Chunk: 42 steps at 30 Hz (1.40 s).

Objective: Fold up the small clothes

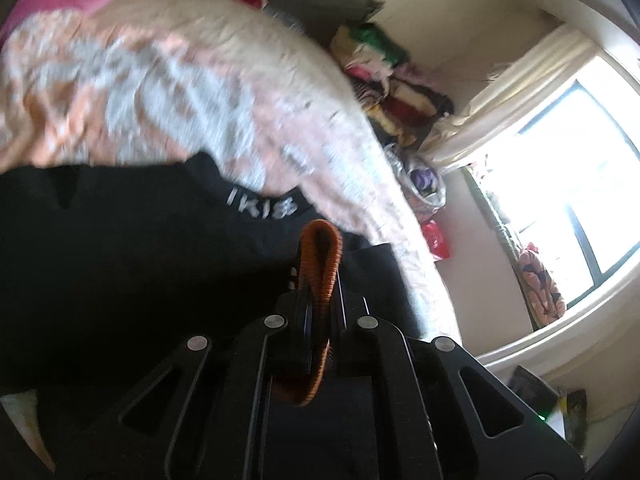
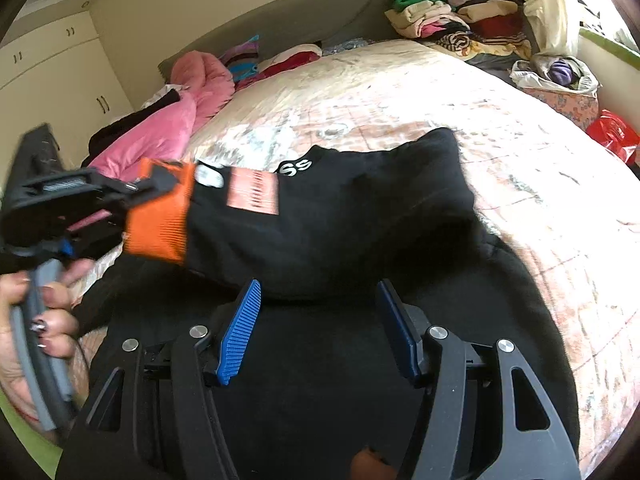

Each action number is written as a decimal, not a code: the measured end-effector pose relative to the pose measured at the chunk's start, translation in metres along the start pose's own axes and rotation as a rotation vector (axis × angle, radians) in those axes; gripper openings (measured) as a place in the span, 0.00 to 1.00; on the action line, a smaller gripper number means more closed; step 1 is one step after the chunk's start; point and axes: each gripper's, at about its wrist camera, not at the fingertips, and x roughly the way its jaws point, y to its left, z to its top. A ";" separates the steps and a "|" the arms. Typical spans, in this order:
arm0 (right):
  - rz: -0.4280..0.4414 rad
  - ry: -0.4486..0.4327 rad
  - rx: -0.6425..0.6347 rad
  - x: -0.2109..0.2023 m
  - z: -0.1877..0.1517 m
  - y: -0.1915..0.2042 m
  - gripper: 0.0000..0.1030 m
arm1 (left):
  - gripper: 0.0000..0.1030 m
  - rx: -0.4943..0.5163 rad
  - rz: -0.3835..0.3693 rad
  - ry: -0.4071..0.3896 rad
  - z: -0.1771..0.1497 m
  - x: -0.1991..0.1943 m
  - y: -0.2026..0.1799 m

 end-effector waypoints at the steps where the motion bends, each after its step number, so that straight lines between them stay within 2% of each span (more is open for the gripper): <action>1: -0.002 -0.001 0.004 -0.001 0.000 -0.002 0.57 | 0.01 0.008 0.002 -0.009 0.002 -0.006 -0.002; 6: -0.033 -0.017 0.015 -0.004 0.003 -0.009 0.57 | 0.01 0.029 0.040 -0.048 0.006 -0.029 0.001; 16: -0.119 -0.040 0.010 -0.002 0.013 -0.017 0.57 | 0.01 0.025 0.164 -0.036 0.003 -0.029 0.023; 23: -0.168 -0.048 0.018 0.004 0.025 -0.028 0.57 | 0.01 0.037 0.180 -0.021 -0.001 -0.033 0.028; 29: -0.188 -0.046 -0.010 0.013 0.034 -0.023 0.57 | 0.01 -0.015 0.244 0.020 -0.003 -0.025 0.051; 32: -0.185 -0.042 -0.031 0.017 0.037 -0.017 0.57 | 0.01 0.005 0.295 -0.006 -0.002 -0.032 0.050; 36: -0.178 -0.028 -0.051 0.023 0.039 -0.012 0.57 | 0.01 0.042 0.312 -0.033 -0.001 -0.036 0.043; 40: -0.176 -0.019 -0.061 0.028 0.041 -0.010 0.57 | 0.03 0.130 0.404 -0.060 -0.003 -0.033 0.030; 42: -0.172 -0.007 -0.069 0.032 0.041 -0.009 0.57 | 0.06 0.147 0.391 -0.045 -0.005 -0.030 0.026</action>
